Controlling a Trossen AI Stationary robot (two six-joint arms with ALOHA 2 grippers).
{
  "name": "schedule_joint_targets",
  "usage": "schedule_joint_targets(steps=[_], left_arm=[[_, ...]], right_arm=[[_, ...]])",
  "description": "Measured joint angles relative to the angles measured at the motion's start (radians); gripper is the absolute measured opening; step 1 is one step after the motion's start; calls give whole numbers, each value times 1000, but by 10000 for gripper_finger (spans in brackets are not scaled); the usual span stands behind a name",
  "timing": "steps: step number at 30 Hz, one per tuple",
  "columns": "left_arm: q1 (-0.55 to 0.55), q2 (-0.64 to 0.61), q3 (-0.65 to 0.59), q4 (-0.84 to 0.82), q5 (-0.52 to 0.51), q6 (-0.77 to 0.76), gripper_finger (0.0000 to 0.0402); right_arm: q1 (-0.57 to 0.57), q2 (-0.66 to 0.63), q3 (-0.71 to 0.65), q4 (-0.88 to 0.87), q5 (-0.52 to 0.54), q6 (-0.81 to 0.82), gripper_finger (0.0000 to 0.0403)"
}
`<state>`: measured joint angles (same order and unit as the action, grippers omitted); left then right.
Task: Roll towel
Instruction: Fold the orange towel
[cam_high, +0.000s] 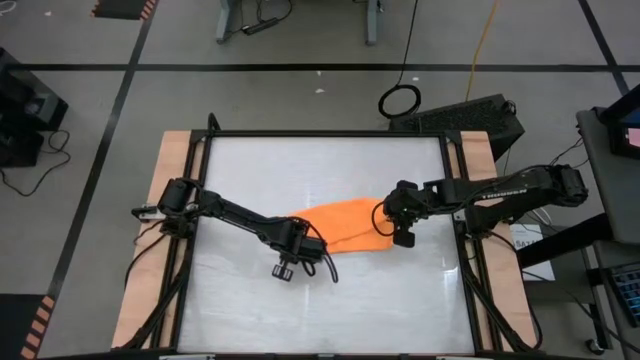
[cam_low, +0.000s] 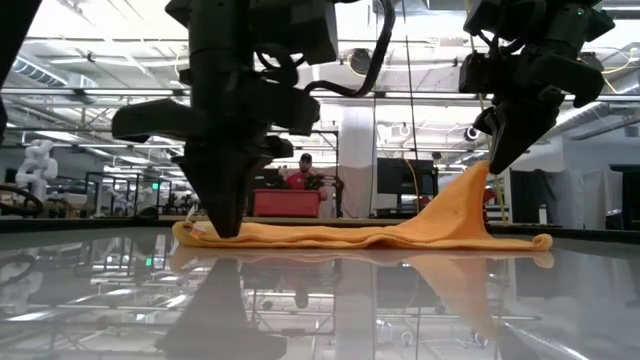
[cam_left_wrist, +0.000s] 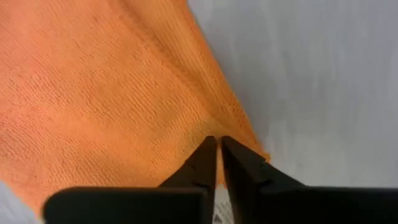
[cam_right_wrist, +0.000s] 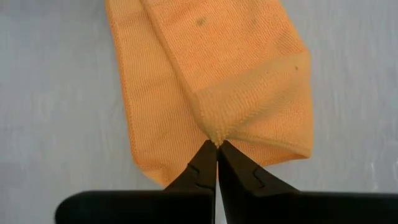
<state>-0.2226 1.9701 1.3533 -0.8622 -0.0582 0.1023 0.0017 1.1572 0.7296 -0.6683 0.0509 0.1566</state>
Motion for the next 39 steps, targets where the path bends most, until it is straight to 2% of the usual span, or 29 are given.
schedule_joint_targets(steps=[7,11,18,27,29,32,39], left_arm=[[0,0,0,78,-18,-78,126],[0,0,0,86,-28,-104,146],[0,17,-1,101,-29,-122,120],[0,24,-6,81,-76,-123,19],[0,24,-6,66,-76,-122,7],[0,24,-6,43,-76,-122,14],[0,24,-6,14,-56,-122,66]], right_arm=[[0,0,0,-2,0,0,0],[0,0,0,-3,0,0,0],[0,0,0,-4,0,-1,0],[0,0,0,-12,0,-1,0],[0,0,0,-19,0,-1,0],[0,0,0,-26,0,-1,0],[0,0,0,-25,0,-1,0]])
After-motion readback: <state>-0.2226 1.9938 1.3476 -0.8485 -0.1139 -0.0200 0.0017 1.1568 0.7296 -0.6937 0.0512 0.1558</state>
